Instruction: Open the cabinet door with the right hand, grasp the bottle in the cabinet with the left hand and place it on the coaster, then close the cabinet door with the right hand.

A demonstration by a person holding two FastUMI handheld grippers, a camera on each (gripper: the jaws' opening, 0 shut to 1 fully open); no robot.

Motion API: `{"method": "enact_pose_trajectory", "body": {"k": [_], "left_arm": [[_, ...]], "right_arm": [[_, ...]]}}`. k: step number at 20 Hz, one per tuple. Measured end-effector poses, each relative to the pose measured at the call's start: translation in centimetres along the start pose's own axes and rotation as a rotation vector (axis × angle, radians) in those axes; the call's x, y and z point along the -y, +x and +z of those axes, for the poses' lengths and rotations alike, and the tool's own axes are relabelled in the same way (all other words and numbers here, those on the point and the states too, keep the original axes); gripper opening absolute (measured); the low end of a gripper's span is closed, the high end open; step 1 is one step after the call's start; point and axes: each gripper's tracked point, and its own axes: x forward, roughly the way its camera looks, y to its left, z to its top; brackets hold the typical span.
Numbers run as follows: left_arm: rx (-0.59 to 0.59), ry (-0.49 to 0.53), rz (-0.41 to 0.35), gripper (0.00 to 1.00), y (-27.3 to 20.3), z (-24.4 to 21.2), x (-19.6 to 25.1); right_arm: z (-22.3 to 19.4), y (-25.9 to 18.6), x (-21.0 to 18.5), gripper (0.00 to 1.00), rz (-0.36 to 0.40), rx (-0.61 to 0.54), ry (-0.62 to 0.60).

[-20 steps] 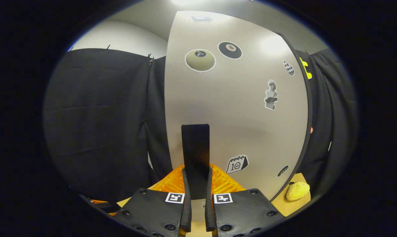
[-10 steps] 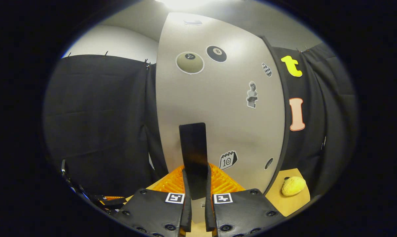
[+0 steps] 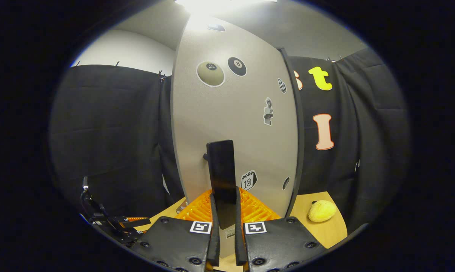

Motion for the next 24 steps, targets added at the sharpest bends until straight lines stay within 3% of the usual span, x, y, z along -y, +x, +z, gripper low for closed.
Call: {"method": "enact_pose_trajectory", "body": {"k": [15,19,21,24], "left_arm": [[-0.052,0.035,-0.137,0.86,3.6,-1.5,5.6],[-0.064,0.053,-0.171,0.86,4.4,-1.9,6.9],[-0.066,0.067,-0.178,0.86,4.6,-1.7,7.2],[-0.067,0.076,-0.205,0.84,4.9,-1.7,8.0]], "right_arm": [[0.0,-2.8,5.4,0.16,-0.162,0.005,0.039],[0.3,-3.8,7.8,0.19,-0.267,0.027,0.079],[0.0,-4.1,8.5,0.06,-0.309,0.044,0.1],[0.0,-3.7,7.9,0.06,-0.277,0.054,0.144]]}}
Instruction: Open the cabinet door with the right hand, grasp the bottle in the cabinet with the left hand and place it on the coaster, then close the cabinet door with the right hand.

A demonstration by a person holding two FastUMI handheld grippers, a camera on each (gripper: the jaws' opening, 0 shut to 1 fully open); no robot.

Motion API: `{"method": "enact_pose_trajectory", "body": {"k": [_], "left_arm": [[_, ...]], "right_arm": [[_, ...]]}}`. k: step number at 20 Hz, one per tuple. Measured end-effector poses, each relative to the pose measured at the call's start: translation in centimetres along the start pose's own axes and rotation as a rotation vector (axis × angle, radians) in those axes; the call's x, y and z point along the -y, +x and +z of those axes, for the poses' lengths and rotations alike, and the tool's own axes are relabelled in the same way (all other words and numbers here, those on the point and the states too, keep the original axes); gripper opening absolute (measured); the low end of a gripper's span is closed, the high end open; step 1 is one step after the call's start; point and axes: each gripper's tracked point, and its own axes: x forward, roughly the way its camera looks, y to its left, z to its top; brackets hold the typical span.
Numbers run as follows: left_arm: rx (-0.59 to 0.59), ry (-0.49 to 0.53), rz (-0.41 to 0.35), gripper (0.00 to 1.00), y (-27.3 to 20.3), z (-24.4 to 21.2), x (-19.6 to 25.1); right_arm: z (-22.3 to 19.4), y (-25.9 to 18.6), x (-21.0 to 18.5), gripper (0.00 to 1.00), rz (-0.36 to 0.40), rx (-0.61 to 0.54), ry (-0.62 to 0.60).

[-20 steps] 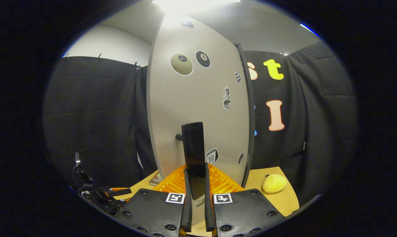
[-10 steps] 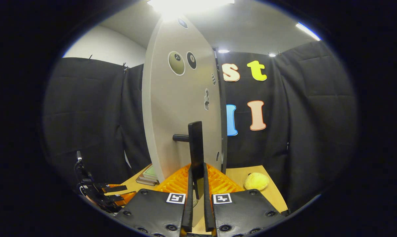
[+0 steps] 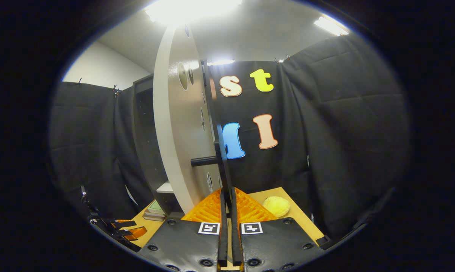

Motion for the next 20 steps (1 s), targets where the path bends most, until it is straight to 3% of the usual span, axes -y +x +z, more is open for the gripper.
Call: {"method": "enact_pose_trajectory", "body": {"k": [6,10,13,17,20], "left_arm": [[0.003,0.02,-0.08,0.84,2.0,1.7,1.1],[0.039,0.054,-0.108,0.86,4.7,5.0,1.0],[0.078,0.019,-0.125,0.84,7.1,8.1,1.4],[0.141,0.029,-0.095,0.86,11.1,13.1,0.8],[0.174,0.049,-0.063,0.83,13.7,16.8,0.3]], "right_arm": [[-1.8,-3.6,1.6,0.08,-0.081,-0.047,-0.029],[-1.2,-7.2,4.4,0.0,-0.197,-0.02,0.046],[-0.4,-9.1,7.9,0.02,-0.299,0.001,0.076],[0.7,-7.2,11.3,0.0,-0.376,0.002,0.092],[2.0,-3.5,13.4,0.06,-0.382,0.02,0.087]]}}
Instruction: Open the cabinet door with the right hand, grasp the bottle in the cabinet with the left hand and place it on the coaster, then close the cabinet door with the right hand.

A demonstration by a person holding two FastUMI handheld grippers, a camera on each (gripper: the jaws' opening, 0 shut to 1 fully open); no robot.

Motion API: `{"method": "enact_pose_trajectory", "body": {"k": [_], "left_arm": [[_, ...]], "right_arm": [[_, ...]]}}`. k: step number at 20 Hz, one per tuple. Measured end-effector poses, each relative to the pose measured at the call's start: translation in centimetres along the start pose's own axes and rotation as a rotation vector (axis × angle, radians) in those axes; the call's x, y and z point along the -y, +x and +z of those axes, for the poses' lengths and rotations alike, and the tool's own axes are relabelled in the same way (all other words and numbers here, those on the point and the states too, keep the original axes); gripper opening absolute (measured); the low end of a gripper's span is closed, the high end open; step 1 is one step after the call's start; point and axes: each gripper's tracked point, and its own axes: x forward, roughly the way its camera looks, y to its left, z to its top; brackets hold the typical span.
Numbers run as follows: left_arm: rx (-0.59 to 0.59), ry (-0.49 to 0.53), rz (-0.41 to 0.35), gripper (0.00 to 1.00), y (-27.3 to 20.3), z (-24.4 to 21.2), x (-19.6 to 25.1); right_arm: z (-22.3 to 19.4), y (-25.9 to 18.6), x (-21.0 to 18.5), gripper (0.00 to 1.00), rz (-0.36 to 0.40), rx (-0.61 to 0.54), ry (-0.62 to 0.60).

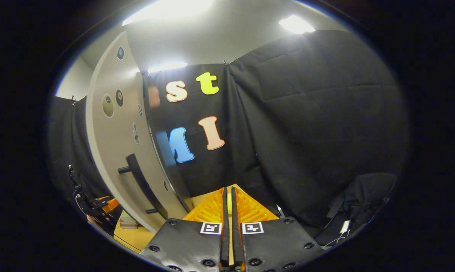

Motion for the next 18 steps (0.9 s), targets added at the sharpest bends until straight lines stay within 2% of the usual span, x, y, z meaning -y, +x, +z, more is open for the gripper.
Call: {"method": "enact_pose_trajectory", "body": {"k": [1,4,5,8,9,10,11,13,14,16,17,18], "left_arm": [[0.005,0.002,0.009,0.86,1.1,0.8,-0.3],[0.015,-0.008,0.019,0.83,4.4,2.8,-0.8],[0.024,-0.013,0.029,0.83,5.4,3.6,-1.1],[0.028,-0.025,0.062,0.86,8.8,4.6,-2.0],[0.036,-0.03,0.07,0.86,9.9,5.0,-2.2],[0.05,-0.038,0.07,0.83,10.9,5.5,-2.3],[0.063,-0.046,0.064,0.86,11.8,6.0,-2.2],[0.097,-0.044,0.039,0.83,13.9,6.9,-2.0],[0.108,-0.036,0.026,0.86,14.6,7.2,-1.8],[0.122,-0.007,0.012,0.83,15.9,7.5,-1.4],[0.118,0.008,0.013,0.83,16.5,7.4,-1.3],[0.112,0.019,0.022,0.83,17.2,7.1,-1.3]], "right_arm": [[0.5,1.5,-0.2,0.07,0.007,0.008,0.008],[1.8,5.8,-0.7,0.1,0.046,0.025,0.009],[2.1,7.4,-0.5,0.2,0.047,0.028,-0.002],[2.5,10.8,-1.3,0.25,0.093,0.017,-0.017],[2.4,11.9,-1.1,0.36,0.095,0.01,-0.019],[2.4,13.0,-1.0,0.39,0.094,0.008,-0.022],[2.4,13.7,-1.0,0.43,0.098,0.006,-0.018],[2.6,15.0,-1.4,0.4,0.116,0.009,-0.001],[2.5,15.5,-1.7,0.45,0.129,0.003,0.006],[1.9,16.3,-0.7,0.86,0.107,-0.017,0.0],[1.6,16.6,-0.3,0.94,0.086,-0.02,-0.007],[1.5,16.8,0.1,0.94,0.072,-0.022,-0.01]]}}
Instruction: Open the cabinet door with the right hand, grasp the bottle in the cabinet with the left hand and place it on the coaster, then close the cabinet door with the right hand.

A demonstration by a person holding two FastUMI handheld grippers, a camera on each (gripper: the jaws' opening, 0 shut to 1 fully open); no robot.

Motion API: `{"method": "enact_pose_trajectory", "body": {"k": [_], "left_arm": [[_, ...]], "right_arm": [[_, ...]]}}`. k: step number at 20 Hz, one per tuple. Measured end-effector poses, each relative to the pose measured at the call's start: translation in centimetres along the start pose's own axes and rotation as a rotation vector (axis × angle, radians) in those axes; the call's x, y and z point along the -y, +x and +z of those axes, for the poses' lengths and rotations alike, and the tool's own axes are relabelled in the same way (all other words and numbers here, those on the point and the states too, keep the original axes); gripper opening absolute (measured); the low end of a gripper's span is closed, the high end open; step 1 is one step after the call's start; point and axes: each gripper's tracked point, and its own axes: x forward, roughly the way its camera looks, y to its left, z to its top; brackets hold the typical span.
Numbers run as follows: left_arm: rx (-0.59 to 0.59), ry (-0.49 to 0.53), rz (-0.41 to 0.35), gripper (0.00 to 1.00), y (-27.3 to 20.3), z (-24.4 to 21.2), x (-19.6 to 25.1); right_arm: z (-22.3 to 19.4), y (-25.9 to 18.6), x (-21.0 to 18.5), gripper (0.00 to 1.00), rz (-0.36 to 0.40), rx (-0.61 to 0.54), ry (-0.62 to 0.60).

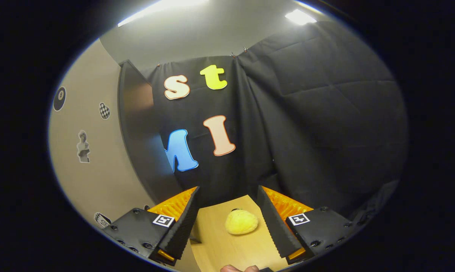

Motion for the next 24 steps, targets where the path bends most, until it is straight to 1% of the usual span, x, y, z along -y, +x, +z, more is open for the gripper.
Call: {"method": "enact_pose_trajectory", "body": {"k": [1,3,5,9,10,11,12,14,15,16,17,20,21,24], "left_arm": [[-0.005,0.001,-0.006,0.86,0.5,-0.3,0.3],[-0.02,-0.012,-0.019,0.85,1.6,-1.2,0.7],[-0.045,-0.021,-0.017,0.85,2.5,-2.3,0.7],[-0.079,-0.049,-0.018,0.86,3.7,-3.9,0.4],[-0.085,-0.066,-0.026,0.86,3.8,-4.1,0.5],[-0.092,-0.083,-0.031,0.85,3.9,-4.4,0.6],[-0.101,-0.1,-0.035,0.85,3.8,-4.7,0.7],[-0.096,-0.137,-0.053,0.86,3.7,-4.6,1.0],[-0.093,-0.14,-0.052,0.84,3.5,-4.5,0.8],[-0.091,-0.135,-0.052,0.82,3.4,-4.3,0.7],[-0.095,-0.125,-0.057,0.8,3.3,-4.3,0.8],[-0.092,-0.118,-0.085,0.76,2.9,-3.9,1.4],[-0.079,-0.117,-0.099,0.72,2.4,-3.2,1.9],[-0.043,-0.083,-0.129,0.72,0.4,-1.3,2.5]], "right_arm": [[-0.2,0.1,0.1,0.94,-0.004,-0.001,0.001],[-1.0,0.3,0.2,0.94,0.001,-0.021,0.002],[-1.5,0.5,0.7,0.95,-0.011,-0.04,0.006],[-1.6,0.7,1.4,0.95,-0.037,-0.03,0.03],[-1.6,0.7,1.5,0.87,-0.04,-0.031,0.041],[-1.7,0.8,1.8,0.87,-0.043,-0.032,0.051],[-1.7,0.7,1.8,0.95,-0.046,-0.032,0.06],[-1.8,0.7,2.0,0.94,-0.051,-0.034,0.074],[-2.0,0.7,2.0,0.87,-0.051,-0.038,0.078],[-2.3,0.7,2.0,0.87,-0.048,-0.047,0.079],[-2.8,0.7,1.8,0.94,-0.042,-0.066,0.081],[-3.4,0.5,1.8,0.95,-0.043,-0.081,0.087],[-3.6,0.4,1.8,0.95,-0.043,-0.082,0.084],[-3.7,0.2,1.5,0.95,-0.036,-0.079,0.08]]}}
